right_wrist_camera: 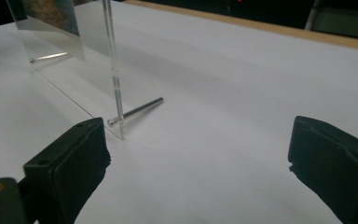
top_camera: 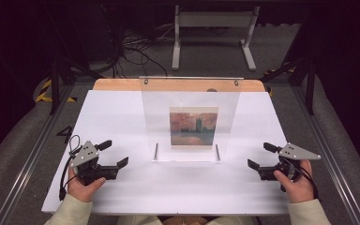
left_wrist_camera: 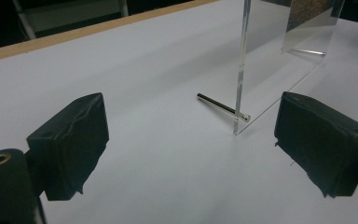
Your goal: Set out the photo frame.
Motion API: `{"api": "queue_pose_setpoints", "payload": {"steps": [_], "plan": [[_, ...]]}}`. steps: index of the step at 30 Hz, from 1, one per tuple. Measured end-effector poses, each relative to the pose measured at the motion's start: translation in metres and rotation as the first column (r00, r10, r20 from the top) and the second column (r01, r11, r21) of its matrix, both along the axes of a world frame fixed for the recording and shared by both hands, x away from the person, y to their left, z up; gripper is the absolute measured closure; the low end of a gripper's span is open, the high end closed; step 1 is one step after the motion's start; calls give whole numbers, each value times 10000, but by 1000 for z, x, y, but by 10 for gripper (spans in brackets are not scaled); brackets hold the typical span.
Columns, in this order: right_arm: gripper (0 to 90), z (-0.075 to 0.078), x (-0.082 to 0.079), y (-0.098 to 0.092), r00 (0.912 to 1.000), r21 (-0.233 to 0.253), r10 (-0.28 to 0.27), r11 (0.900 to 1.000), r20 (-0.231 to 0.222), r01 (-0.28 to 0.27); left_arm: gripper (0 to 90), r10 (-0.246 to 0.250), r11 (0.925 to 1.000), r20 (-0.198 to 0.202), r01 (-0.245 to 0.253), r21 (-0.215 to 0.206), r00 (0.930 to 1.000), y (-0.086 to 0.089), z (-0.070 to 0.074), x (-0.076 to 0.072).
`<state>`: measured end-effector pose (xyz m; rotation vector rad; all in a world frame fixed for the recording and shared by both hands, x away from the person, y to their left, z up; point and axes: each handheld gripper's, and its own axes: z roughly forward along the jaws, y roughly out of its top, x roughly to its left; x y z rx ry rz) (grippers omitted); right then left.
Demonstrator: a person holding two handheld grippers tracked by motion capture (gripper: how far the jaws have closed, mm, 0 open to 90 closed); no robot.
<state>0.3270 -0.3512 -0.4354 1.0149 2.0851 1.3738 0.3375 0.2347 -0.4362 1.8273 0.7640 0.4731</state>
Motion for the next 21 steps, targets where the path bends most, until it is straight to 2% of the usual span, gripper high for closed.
{"api": "queue_pose_setpoints", "payload": {"steps": [4, 7, 10, 18, 21], "plan": [[62, -12, 2, 2, 9957, 35, -429, 9991, -820, 433, 102, 92, 9999, -104, -91, 60, 9999, 0, -3, 2], [62, -18, 3, 5, 9919, -315, -580, 9980, -1131, 547, 102, 127, 9999, -161, -126, 73, 9998, 0, -4, 2], [64, -18, 3, 7, 9913, -501, -647, 9970, -1148, 593, 101, 122, 9999, -176, -121, 97, 9998, 0, -5, 3], [64, -18, 3, 7, 9912, -520, -682, 9967, -1137, 626, 99, 186, 9998, -262, -185, 58, 9995, 0, -6, 4], [66, -17, 3, 7, 9902, -461, -739, 9966, -1186, 689, 99, 199, 9996, -338, -192, 201, 9992, 0, -7, 5]]}}
